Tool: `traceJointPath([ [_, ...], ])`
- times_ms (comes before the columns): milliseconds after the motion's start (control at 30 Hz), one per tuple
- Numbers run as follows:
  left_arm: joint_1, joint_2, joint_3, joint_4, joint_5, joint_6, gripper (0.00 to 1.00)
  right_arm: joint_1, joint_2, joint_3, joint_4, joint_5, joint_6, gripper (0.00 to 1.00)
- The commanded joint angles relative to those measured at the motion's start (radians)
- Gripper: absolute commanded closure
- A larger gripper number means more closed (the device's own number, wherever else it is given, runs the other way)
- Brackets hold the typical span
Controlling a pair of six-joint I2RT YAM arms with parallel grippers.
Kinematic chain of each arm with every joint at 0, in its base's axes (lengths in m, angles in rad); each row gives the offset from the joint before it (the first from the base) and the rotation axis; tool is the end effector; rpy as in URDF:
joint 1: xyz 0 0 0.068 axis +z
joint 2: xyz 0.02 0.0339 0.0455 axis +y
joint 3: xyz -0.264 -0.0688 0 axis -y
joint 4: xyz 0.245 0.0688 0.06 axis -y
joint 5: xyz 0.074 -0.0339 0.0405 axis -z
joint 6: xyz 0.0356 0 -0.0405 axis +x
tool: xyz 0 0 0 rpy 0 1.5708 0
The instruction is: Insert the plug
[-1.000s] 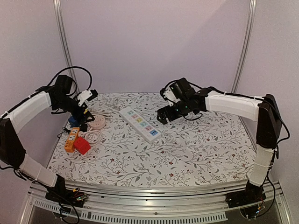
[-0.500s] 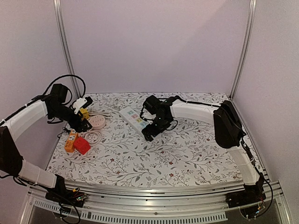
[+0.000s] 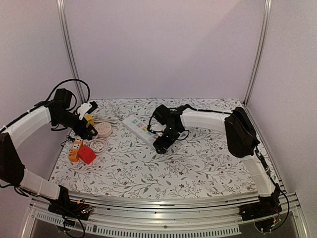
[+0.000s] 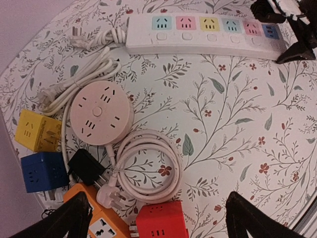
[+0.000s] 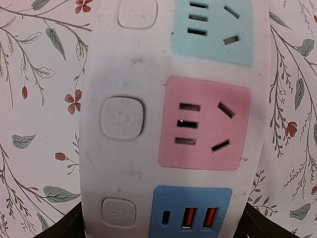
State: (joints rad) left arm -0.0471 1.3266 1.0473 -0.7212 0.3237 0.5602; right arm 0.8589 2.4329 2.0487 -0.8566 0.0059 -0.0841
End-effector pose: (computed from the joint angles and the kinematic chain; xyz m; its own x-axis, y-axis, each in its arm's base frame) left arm 0.2656 -0.0239 0.2691 -0.5974 0.5325 -0.5996 0.6299 0.7744 0.0601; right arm 0.3304 0.3826 0.1454 -0.5523 -0.7687 -0.3224 -0.8051 0.5922 -0.0328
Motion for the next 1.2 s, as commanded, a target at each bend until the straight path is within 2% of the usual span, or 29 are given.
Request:
traceJointPath([
  [0,0.013,-0.008,-0.007,-0.011,-0.017,0.004,0.05,0.006,-0.081,-0.16,-0.048,-0.017,-0.098,0.63],
  [233,0.029,-0.024,-0.031,-0.011,-0.023,0.023,0.05,-0.061,-0.359,-0.518,-0.083,0.086,-0.161,0.71],
  [400,0.043,-0.025,-0.045,-0.017,-0.016,0.052,0.05,-0.057,-0.603,-0.761,-0.022,-0.071,-0.364,0.62],
  [500,0.047,-0.012,-0.054,-0.035,-0.017,0.078,0.04,-0.023,-0.686,-0.834,0.046,-0.144,-0.507,0.66],
  [600,0.047,0.009,-0.069,-0.093,-0.06,0.123,0.01,-0.017,-0.701,-0.864,0.075,-0.172,-0.625,0.68],
  [733,0.043,-0.039,-0.149,-0.15,-0.145,0.206,0.01,-0.018,-0.666,-0.893,0.074,-0.111,-0.739,0.68],
  [900,0.043,-0.113,-0.207,-0.202,-0.165,0.368,0.0,-0.058,-0.593,-0.826,0.076,-0.093,-0.824,0.68],
  [967,0.043,-0.104,-0.19,-0.241,-0.158,0.474,0.01,-0.074,-0.565,-0.803,0.087,-0.072,-0.844,0.62],
  [1067,0.043,-0.075,-0.137,-0.314,-0.125,0.637,0.02,-0.084,-0.53,-0.794,0.122,-0.046,-0.884,0.47],
  [1100,0.043,-0.061,-0.103,-0.348,-0.106,0.698,0.02,-0.084,-0.523,-0.791,0.13,-0.046,-0.888,0.39],
  [1167,0.043,-0.028,-0.056,-0.41,-0.082,0.839,0.02,-0.085,-0.507,-0.789,0.139,-0.038,-0.891,0.16],
])
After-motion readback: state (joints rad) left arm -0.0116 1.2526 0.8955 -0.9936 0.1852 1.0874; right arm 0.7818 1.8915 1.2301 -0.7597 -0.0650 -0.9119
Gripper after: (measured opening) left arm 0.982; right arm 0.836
